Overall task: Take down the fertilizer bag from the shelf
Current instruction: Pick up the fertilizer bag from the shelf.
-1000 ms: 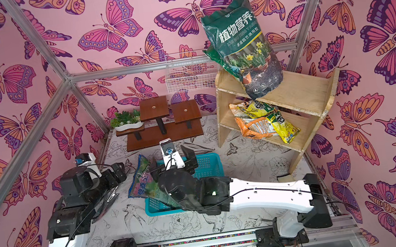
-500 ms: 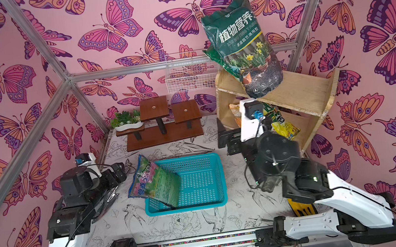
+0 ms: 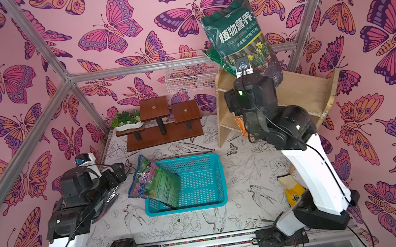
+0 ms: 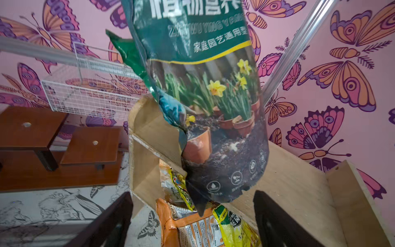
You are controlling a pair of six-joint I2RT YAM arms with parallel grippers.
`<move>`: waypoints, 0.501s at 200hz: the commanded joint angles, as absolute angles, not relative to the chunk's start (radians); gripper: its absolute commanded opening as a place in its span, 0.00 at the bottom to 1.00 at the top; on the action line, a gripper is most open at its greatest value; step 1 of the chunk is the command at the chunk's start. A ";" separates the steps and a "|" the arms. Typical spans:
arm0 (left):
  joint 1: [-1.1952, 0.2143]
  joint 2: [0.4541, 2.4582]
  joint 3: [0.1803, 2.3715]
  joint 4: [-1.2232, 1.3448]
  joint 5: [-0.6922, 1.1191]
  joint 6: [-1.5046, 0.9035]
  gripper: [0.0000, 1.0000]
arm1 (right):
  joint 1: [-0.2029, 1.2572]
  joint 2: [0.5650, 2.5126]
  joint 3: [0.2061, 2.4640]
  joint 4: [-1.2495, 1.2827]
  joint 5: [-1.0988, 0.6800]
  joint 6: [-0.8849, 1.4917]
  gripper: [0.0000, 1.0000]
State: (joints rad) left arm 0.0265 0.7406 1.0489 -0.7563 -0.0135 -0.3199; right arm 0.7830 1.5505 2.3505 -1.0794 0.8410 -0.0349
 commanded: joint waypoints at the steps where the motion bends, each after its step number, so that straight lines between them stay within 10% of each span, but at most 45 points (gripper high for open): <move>1: 0.037 0.732 1.037 -0.758 0.010 -0.321 1.00 | 0.772 1.606 2.439 -1.165 0.876 -0.086 0.91; 100: 0.054 0.734 1.040 -0.757 0.034 -0.326 1.00 | 0.661 1.708 2.532 -1.070 0.896 -0.193 0.92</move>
State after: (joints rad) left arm 0.0467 0.7406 1.0489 -0.7563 0.0128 -0.3222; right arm 0.6937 1.7157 2.5069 -1.0901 0.9203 -0.1841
